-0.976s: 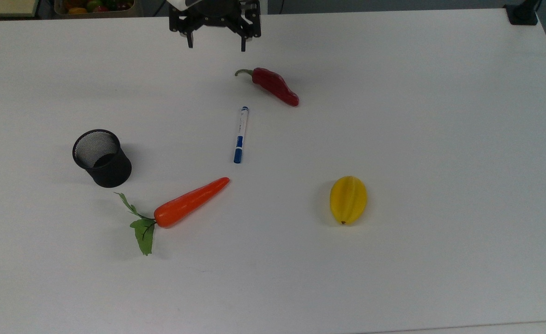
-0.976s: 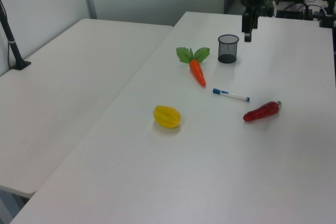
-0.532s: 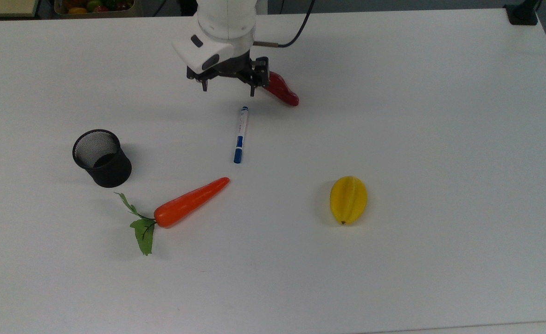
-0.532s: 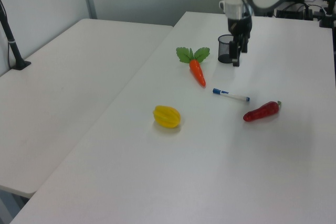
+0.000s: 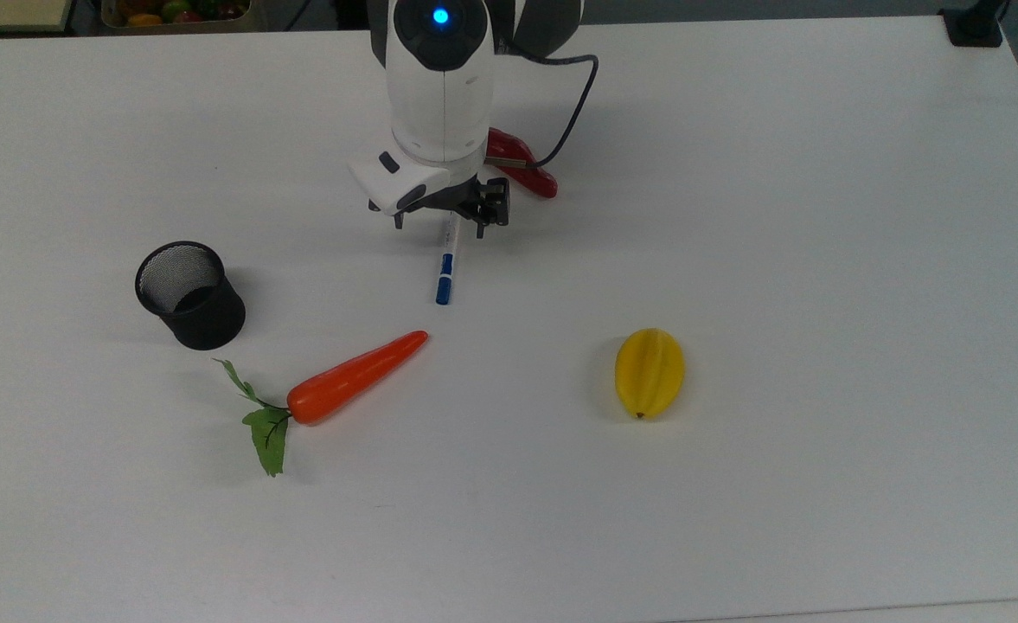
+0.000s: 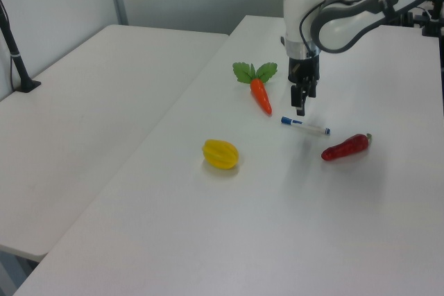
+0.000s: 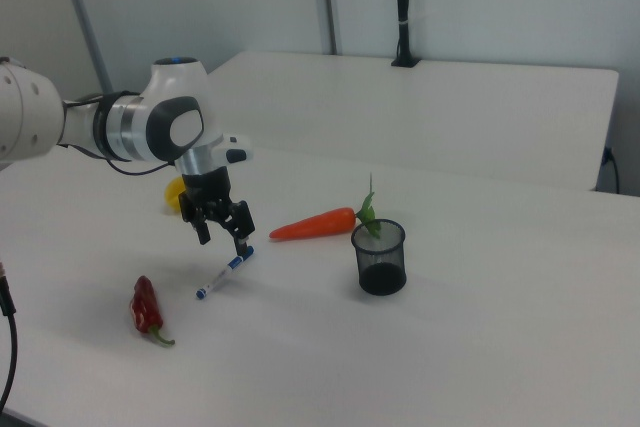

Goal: Place marker
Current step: 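Close the gripper around the white marker's middle, then lift the held marker up off the table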

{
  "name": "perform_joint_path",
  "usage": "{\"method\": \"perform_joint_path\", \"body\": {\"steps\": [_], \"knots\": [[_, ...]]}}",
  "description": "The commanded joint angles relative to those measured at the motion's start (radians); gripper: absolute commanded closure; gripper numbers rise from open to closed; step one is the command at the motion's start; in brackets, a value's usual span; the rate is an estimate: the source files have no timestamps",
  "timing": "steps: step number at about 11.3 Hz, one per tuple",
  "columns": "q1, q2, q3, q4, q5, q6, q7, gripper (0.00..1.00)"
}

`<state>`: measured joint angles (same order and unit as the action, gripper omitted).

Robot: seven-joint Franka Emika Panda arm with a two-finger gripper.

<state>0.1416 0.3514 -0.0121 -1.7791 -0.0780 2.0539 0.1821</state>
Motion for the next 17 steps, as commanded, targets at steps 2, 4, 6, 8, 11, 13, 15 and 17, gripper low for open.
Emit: {"method": "perform_joint_path", "body": {"steps": [2,4,6,8,11,13,15,17], "knots": [[0.010,0.058,-0.003,-0.005,0.000,0.113,0.060,0.08],[0.009,0.069,-0.003,-0.003,-0.003,0.146,0.062,0.29],[0.009,0.078,-0.003,-0.002,-0.005,0.155,0.060,0.53],[0.007,0.078,-0.005,-0.002,-0.006,0.155,0.060,0.67],[0.010,0.080,-0.003,-0.003,-0.008,0.157,0.060,0.71],[0.010,0.089,-0.003,-0.002,-0.008,0.160,0.060,0.71],[0.010,0.089,-0.005,-0.002,-0.008,0.166,0.060,0.73],[0.010,0.089,-0.005,-0.002,-0.008,0.166,0.060,0.77]]}}
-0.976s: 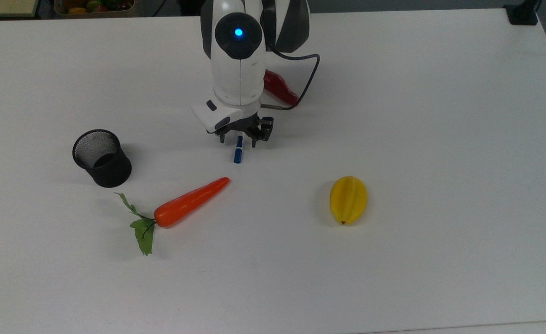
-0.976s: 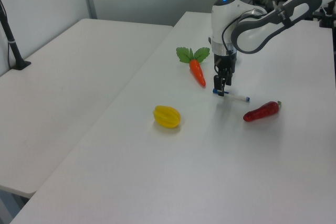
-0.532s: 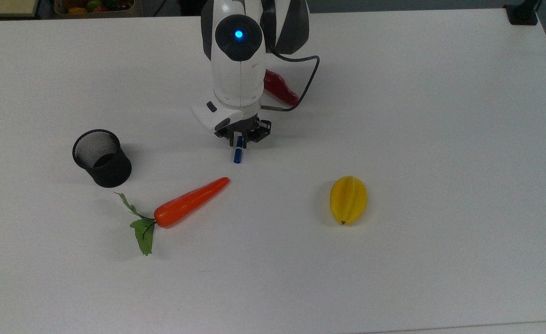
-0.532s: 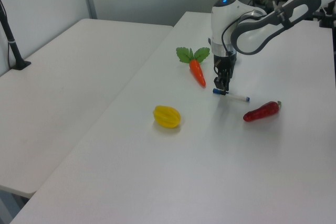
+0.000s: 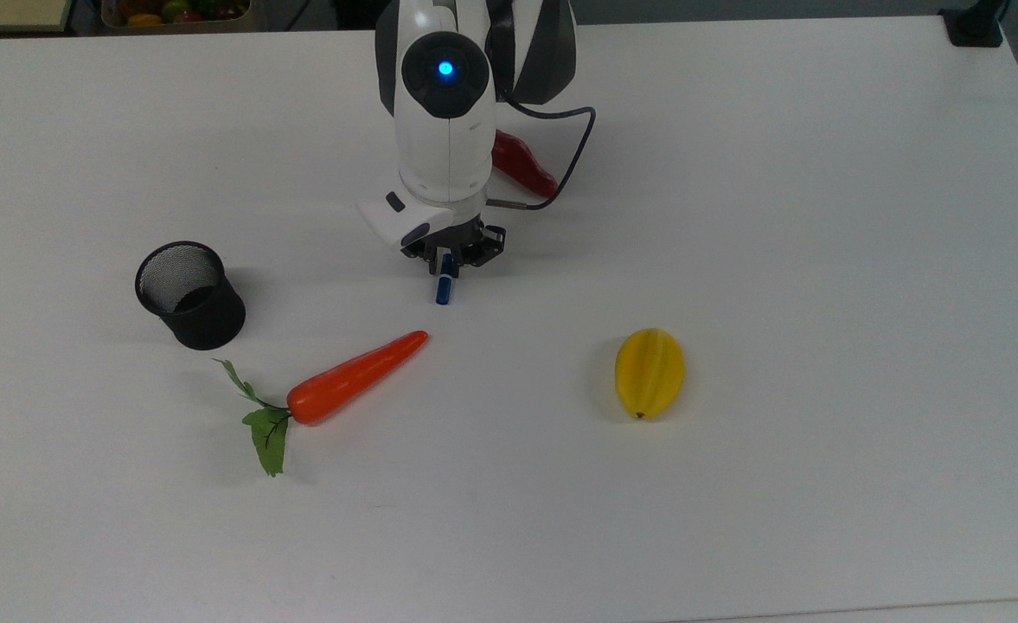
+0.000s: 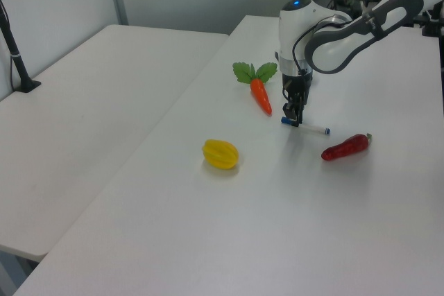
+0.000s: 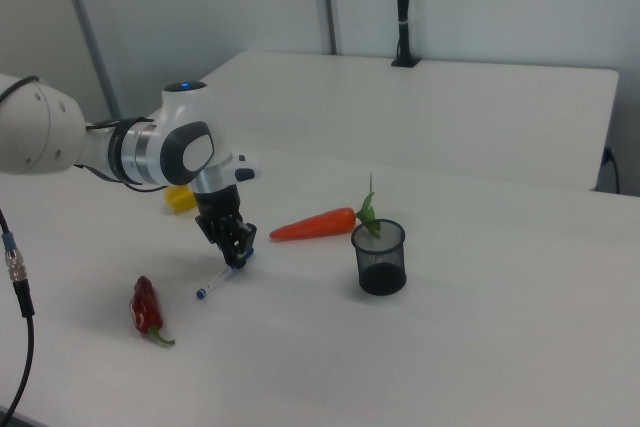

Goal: Place marker
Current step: 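Lift the held marker up off the table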

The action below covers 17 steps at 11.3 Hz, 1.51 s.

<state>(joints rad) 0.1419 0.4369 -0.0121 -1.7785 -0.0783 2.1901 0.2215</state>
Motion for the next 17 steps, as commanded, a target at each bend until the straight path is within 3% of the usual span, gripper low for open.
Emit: {"method": "perform_joint_path", "body": {"steps": [1,3,7,13,17], "knots": [[0.008,0.003,-0.005,-0.001,-0.009,0.028,0.021,0.81],[0.010,0.003,-0.003,0.002,-0.008,0.025,0.021,0.86],[0.016,-0.039,-0.003,0.007,-0.008,-0.042,0.022,0.86],[0.028,-0.162,-0.003,0.175,-0.006,-0.377,0.013,0.86],[-0.037,-0.184,-0.041,0.206,-0.009,-0.414,-0.043,0.86]]}}
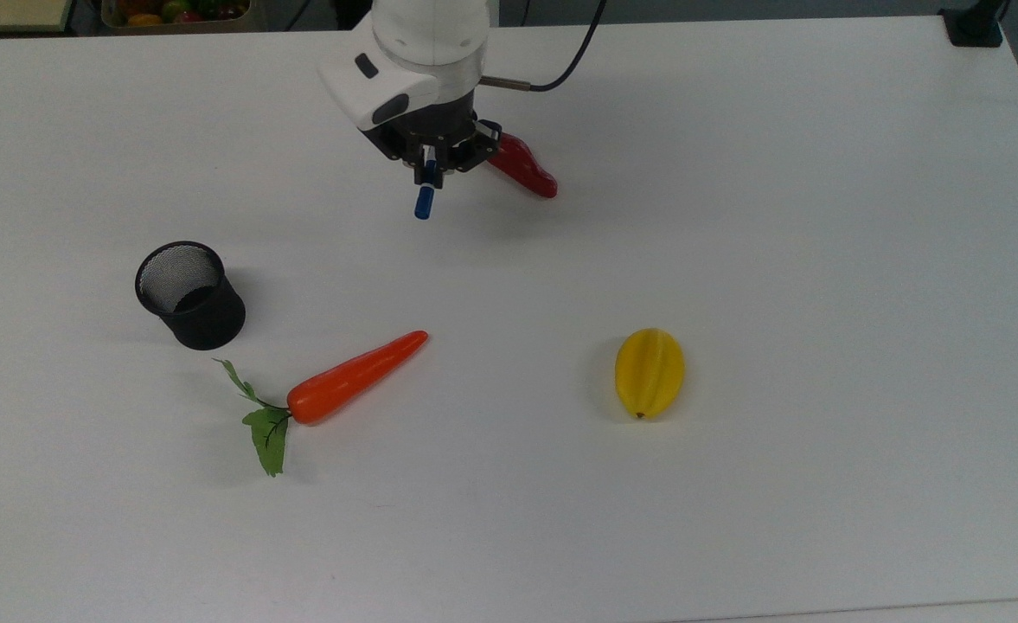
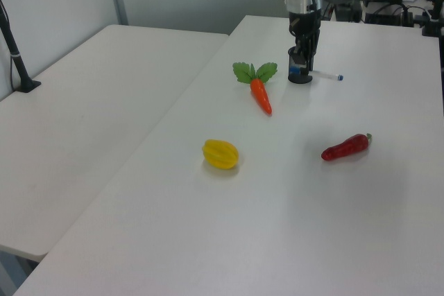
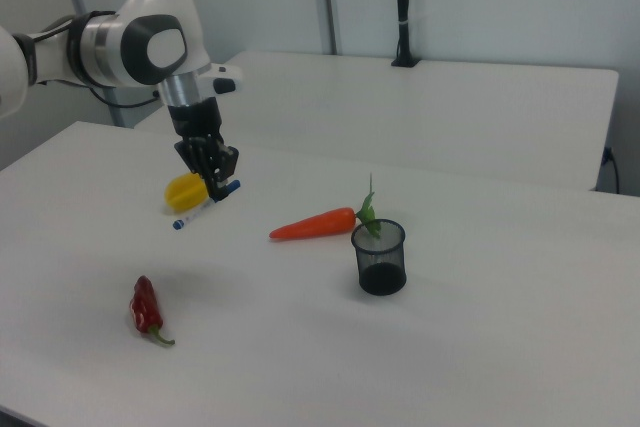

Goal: Place marker
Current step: 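Lift the held marker up off the table, then carry the marker over to the black mesh pen cup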

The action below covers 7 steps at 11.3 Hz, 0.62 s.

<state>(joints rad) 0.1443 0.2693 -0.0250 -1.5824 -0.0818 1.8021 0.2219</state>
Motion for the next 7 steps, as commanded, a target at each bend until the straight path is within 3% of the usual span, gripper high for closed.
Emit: {"method": "perform_joint_path", "body": {"steps": [1,3,7], "knots": [[-0.057,-0.021,-0.061,0.010,-0.006,-0.023,-0.077,0.86],[-0.092,-0.022,-0.111,0.012,-0.004,-0.003,-0.125,0.86],[-0.199,-0.019,-0.119,0.018,-0.006,0.240,-0.147,0.86]]}}
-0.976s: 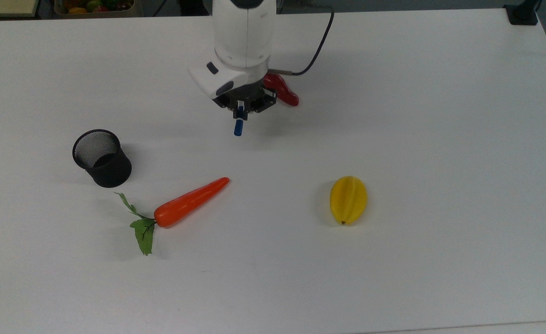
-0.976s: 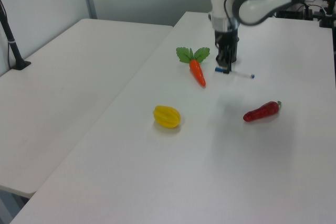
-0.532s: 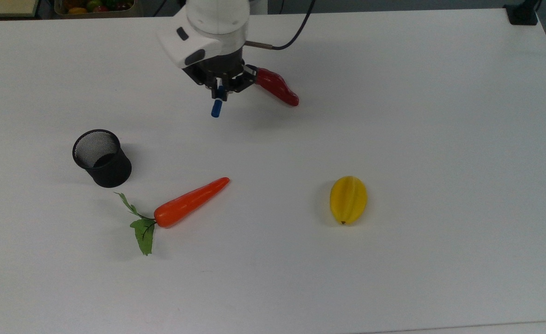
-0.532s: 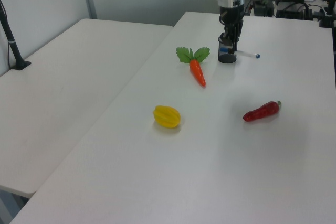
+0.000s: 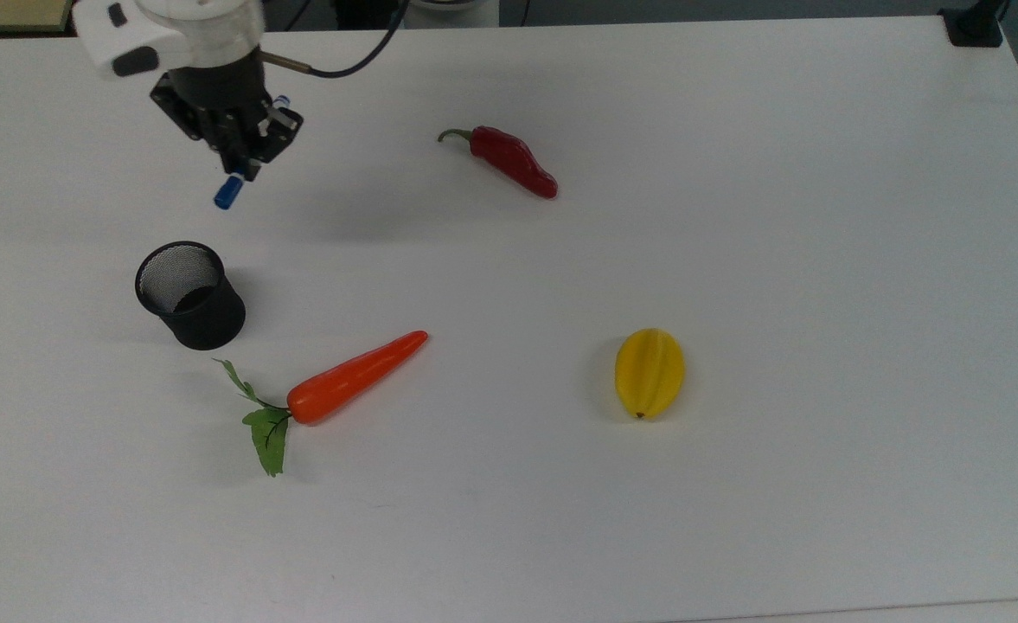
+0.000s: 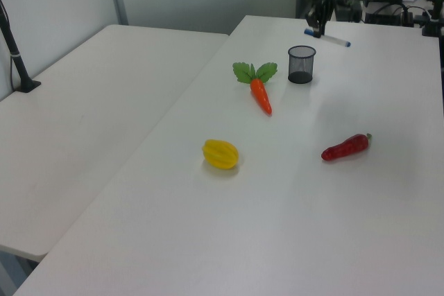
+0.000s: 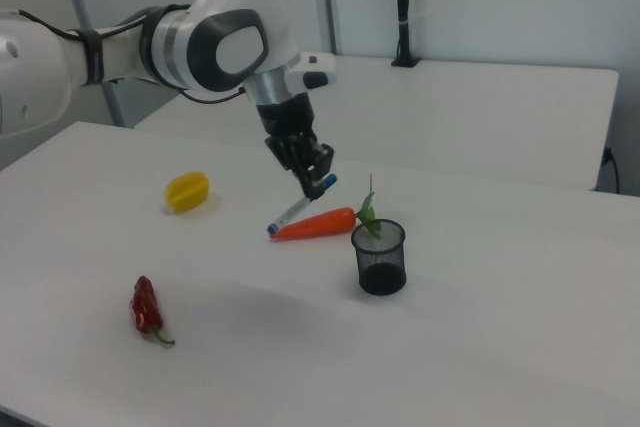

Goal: Place marker
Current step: 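Carry the marker over to the black mesh pen cup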

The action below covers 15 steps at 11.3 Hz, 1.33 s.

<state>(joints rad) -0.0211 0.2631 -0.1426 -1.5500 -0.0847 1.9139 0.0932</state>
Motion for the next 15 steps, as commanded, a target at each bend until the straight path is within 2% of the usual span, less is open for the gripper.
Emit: {"method": "perform_joint_path", "body": {"steps": [1,5,8,10,15], "knots": [[-0.052,-0.004,-0.002,-0.018,-0.010,0.202,-0.018,0.86],[-0.100,0.059,-0.002,-0.033,-0.030,0.500,-0.015,0.86],[-0.106,0.113,-0.002,-0.085,-0.052,0.701,-0.004,0.86],[-0.103,0.134,-0.003,-0.107,-0.053,0.749,-0.004,0.86],[-0.094,0.188,-0.002,-0.107,-0.053,0.754,-0.004,0.86]]}}
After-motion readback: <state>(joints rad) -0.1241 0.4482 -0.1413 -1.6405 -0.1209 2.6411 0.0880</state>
